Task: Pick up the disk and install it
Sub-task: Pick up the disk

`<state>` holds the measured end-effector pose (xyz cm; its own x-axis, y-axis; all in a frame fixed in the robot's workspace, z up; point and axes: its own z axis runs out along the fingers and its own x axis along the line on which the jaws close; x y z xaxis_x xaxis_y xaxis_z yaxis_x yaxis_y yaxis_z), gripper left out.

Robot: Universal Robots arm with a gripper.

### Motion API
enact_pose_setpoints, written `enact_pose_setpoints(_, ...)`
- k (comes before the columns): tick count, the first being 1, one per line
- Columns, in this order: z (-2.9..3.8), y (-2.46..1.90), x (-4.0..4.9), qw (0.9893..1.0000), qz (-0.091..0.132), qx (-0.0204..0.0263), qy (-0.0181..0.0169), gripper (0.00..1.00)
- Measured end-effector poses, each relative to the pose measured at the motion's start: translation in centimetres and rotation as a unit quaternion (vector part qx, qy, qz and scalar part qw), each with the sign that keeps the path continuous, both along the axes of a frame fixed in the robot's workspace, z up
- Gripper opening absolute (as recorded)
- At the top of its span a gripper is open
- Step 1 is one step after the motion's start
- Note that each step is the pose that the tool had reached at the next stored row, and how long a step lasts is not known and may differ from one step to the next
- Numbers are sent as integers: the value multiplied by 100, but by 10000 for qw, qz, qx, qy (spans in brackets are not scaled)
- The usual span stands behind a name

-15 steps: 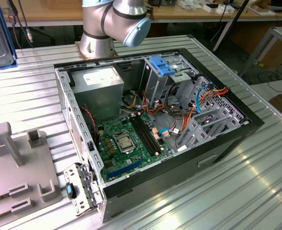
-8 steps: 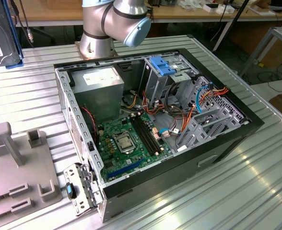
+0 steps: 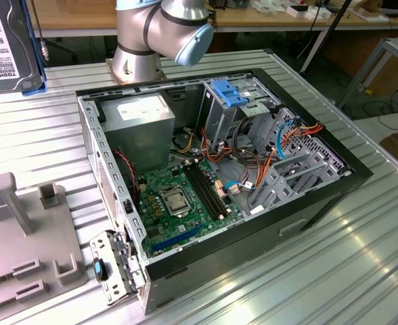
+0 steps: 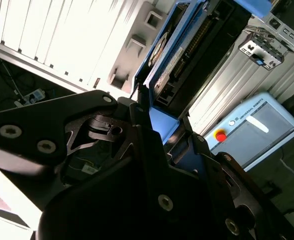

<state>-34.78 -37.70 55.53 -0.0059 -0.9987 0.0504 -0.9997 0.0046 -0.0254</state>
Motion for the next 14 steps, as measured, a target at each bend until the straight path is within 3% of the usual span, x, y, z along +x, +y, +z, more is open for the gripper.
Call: enact_pose_setpoints(14,0,0,210,10000,0,0,0,37)
